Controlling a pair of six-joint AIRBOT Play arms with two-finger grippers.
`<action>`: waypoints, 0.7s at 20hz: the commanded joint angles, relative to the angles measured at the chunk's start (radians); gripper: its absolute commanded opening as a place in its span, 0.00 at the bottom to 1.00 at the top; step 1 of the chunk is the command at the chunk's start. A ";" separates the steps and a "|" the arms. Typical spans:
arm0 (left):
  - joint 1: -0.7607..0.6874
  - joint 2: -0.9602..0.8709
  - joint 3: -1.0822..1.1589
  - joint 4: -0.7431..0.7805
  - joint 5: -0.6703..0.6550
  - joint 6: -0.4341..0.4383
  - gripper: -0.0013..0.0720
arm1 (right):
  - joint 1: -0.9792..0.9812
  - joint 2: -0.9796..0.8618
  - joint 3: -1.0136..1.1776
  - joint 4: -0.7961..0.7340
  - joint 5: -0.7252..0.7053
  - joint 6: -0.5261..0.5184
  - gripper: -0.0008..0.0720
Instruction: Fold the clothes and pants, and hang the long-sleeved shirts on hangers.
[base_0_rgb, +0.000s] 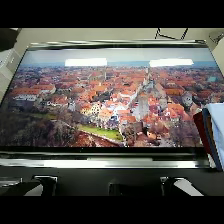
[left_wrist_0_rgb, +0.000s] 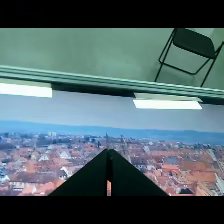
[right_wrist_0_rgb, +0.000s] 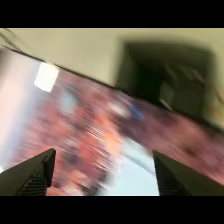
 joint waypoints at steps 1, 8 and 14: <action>0.000 -0.103 0.040 0.195 -0.069 -0.065 0.04 | 0.328 -0.016 0.134 0.014 -0.083 -0.018 0.97; 0.007 -0.234 -0.194 0.200 -0.590 -0.044 0.99 | 0.822 -0.243 -0.051 -0.092 0.607 0.014 0.93; 0.009 -0.132 -0.348 0.191 -0.456 -0.049 1.00 | 0.921 -0.245 -0.101 -0.195 0.526 0.011 0.93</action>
